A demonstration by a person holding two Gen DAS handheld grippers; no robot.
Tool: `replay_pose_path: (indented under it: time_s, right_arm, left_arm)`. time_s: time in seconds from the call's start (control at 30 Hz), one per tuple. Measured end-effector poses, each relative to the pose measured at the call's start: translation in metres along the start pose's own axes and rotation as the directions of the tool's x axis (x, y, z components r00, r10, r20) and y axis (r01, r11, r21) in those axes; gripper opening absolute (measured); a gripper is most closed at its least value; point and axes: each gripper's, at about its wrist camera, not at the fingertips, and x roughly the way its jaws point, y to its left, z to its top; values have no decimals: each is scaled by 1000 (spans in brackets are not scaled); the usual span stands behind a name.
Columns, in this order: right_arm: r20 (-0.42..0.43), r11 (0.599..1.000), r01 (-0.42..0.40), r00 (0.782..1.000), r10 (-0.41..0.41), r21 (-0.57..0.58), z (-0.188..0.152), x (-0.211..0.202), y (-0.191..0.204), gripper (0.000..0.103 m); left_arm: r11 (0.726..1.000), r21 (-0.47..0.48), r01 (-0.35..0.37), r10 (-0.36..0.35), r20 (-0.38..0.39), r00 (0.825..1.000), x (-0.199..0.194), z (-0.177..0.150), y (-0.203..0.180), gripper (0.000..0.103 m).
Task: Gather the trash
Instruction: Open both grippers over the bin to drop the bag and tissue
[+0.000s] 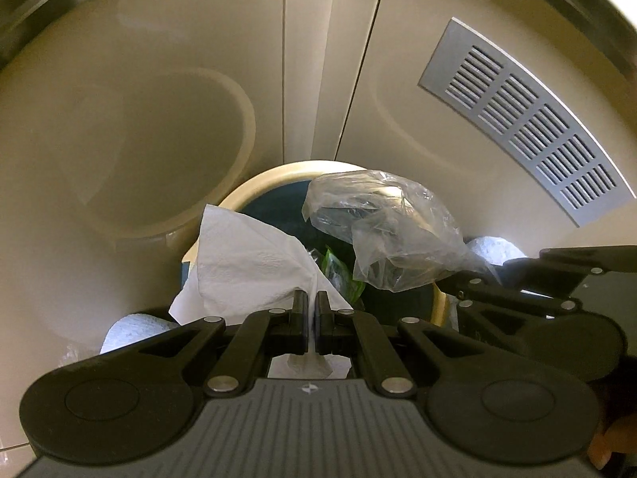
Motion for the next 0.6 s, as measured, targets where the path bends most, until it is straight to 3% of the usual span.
replay_pose_path:
  time_s: [0.4, 0.5, 0.53, 0.57, 0.6]
  right_arm:
    - [-51, 999, -23, 998, 24, 23, 10, 26, -6, 13]
    - [-56, 999, -25, 998, 27, 28, 12, 26, -7, 28]
    - [-57, 999, -26, 998, 28, 31, 12, 24, -8, 43]
    - [-56, 999, -27, 998, 29, 34, 12, 24, -8, 54]
    - [-52, 999, -32, 998, 34, 36, 12, 24, -8, 57]
  left_arm:
    - [1000, -6, -12, 11, -53, 999, 32, 7, 3, 3]
    - [1000, -12, -5, 4, -49, 999, 34, 7, 5, 4]
    - [1000, -12, -4, 4, -44, 999, 34, 5, 6, 5]
    - [1000, -12, -1, 1, -41, 999, 33, 5, 7, 8]
    - [1000, -14, 4, -5, -40, 999, 33, 4, 8, 17]
